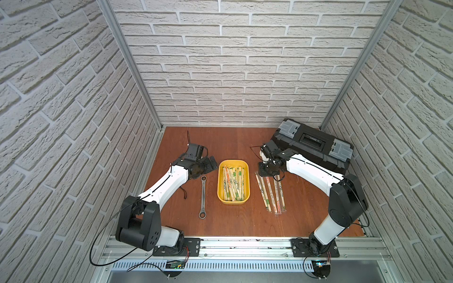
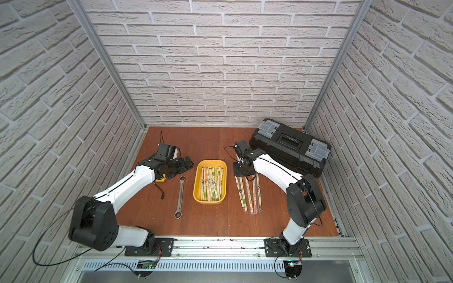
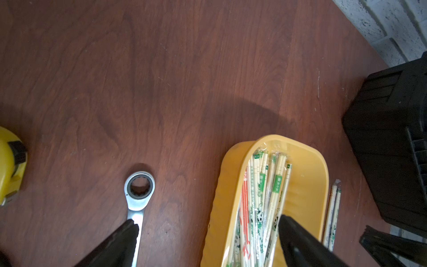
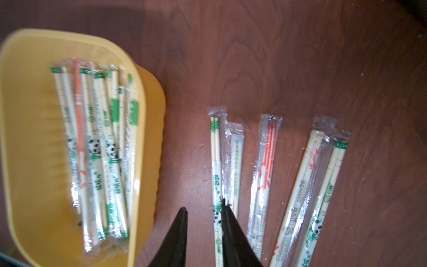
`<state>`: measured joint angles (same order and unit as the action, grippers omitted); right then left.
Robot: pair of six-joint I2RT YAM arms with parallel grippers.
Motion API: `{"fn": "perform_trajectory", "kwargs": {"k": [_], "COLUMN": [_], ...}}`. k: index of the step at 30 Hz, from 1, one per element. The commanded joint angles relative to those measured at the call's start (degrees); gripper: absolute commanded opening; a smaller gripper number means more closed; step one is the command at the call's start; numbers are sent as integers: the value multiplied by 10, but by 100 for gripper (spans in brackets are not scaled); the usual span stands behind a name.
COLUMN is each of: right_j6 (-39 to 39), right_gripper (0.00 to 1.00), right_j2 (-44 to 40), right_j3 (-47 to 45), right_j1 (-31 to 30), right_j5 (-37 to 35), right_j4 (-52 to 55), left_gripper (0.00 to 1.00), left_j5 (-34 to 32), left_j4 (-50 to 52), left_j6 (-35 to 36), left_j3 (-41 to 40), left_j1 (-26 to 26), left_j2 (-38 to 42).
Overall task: Take the paired disposable chopsticks out of the storage box
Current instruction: Place the paired disposable chopsticks at the center of the board.
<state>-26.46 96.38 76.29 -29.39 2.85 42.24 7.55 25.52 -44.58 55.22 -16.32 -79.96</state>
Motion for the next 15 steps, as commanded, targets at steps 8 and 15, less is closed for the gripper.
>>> {"fn": "perform_trajectory", "kwargs": {"k": [8, 15], "right_j6": [-21, -23], "right_gripper": [29, 29], "right_j2": [87, 165], "right_j3": [118, 171], "right_j1": [-94, -138], "right_j5": [45, 53], "right_j4": [4, 8], "left_gripper": [98, 98], "left_j5": [6, 13], "left_j4": [-6, -7], "left_j6": [2, 3], "left_j3": [-23, -41], "left_j1": [51, 68], "left_j2": [16, 35]}}
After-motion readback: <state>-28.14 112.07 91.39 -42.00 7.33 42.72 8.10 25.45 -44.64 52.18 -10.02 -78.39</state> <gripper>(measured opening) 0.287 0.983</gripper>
